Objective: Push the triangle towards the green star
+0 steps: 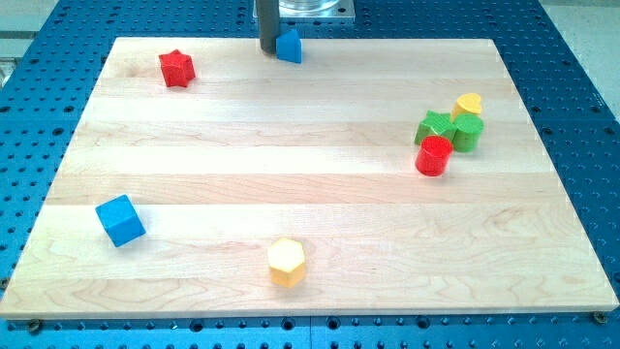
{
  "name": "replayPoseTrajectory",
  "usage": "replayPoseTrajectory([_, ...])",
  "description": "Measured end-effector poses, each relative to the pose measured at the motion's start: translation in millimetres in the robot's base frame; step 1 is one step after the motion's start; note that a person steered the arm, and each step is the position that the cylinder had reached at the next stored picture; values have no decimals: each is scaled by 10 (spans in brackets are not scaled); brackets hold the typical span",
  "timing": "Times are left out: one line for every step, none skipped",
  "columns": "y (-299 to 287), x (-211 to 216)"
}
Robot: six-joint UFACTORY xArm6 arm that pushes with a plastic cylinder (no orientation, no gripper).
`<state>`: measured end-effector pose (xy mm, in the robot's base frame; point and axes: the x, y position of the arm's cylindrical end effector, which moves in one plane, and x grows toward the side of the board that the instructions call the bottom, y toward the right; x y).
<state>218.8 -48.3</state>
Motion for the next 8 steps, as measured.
replayPoseTrajectory([524,491])
replayPoseTrajectory([601,734])
replayPoseTrajectory([171,443])
replayPoseTrajectory([415,63])
replayPoseTrajectory([710,168])
replayPoseTrajectory([1142,1013])
replayPoseTrajectory([1220,1164])
replayPoseTrajectory([867,748])
